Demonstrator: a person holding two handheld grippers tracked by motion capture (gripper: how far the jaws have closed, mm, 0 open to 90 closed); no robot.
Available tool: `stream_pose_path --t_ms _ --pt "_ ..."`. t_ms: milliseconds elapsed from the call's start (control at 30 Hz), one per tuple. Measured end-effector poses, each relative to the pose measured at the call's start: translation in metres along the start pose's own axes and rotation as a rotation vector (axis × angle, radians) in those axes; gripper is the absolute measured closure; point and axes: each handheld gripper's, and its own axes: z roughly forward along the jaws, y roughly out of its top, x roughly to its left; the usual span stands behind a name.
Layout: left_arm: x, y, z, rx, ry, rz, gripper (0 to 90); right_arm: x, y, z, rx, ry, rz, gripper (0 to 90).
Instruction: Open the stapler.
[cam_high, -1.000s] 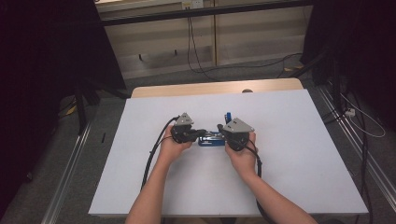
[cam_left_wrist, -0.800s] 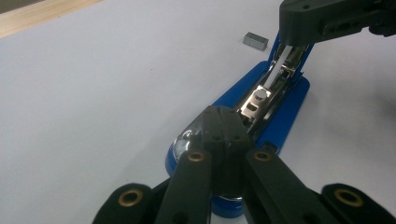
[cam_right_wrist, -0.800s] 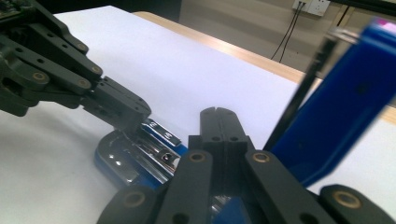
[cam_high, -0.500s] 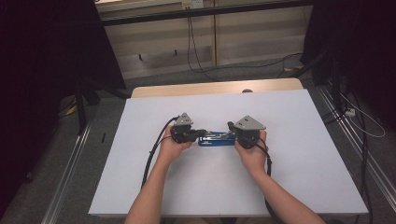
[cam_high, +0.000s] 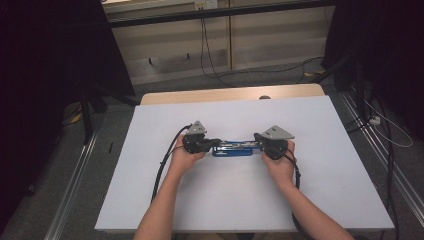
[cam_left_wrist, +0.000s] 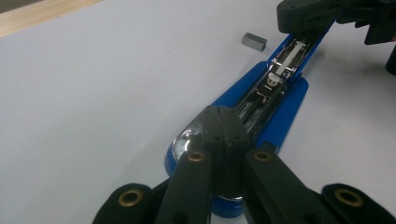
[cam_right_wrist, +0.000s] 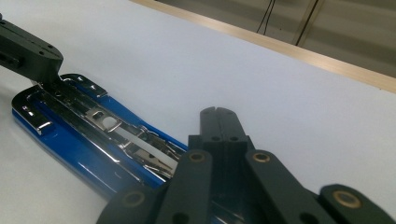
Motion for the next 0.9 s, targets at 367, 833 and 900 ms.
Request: stream_pose_path --t_ms 367,833,900 --pt "-0.001 0.001 0.000 0.006 0.007 -0.002 90.0 -0.010 0.001 0.001 0.017 0.031 0.009 90.0" --pt "-0.002 0.005 -0.004 -0.032 -0.011 -0.043 86.3 -0.025 0.016 0.001 0.038 0.032 0.034 90.0" --pt "-0.003 0.005 -0.004 -0.019 -0.013 -0.037 83.3 -0.026 0.016 0.001 0.045 0.032 0.038 90.0"
